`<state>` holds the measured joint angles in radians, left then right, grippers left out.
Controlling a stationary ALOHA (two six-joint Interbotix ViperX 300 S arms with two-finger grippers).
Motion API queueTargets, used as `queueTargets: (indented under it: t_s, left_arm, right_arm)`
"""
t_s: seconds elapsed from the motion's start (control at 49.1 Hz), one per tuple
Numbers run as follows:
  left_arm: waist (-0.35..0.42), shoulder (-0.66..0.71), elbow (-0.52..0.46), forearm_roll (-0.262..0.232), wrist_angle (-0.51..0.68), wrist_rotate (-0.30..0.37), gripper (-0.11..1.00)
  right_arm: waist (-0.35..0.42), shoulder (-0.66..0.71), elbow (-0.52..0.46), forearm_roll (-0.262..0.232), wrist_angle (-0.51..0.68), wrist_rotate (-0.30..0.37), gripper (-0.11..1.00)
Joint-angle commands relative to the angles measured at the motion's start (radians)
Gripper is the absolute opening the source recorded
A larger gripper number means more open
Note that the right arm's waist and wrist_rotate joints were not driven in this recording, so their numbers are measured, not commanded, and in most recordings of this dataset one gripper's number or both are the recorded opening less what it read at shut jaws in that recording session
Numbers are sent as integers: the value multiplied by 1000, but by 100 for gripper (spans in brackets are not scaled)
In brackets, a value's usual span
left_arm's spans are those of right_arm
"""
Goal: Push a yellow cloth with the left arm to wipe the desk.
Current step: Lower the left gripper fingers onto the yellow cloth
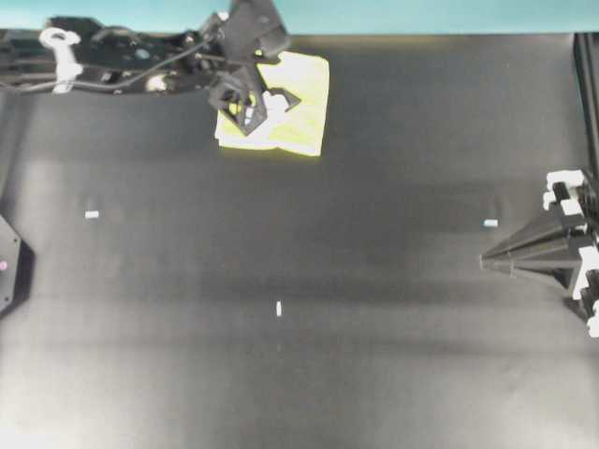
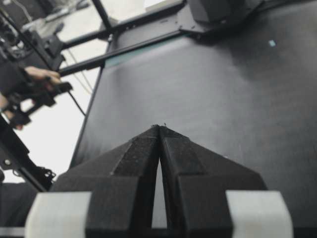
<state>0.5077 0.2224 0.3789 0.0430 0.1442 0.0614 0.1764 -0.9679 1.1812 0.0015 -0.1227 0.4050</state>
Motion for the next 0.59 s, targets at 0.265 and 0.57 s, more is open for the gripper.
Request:
queueTargets:
  t_s: [0.265,0.57]
  left_arm:
    - [28,121,-98,3,118,5,87]
    - [14,115,-51,3,118,8,86]
  right_arm:
    - [2,3,-15,2,-2,-2,1]
    - [2,-3,-14,2,3,0,1]
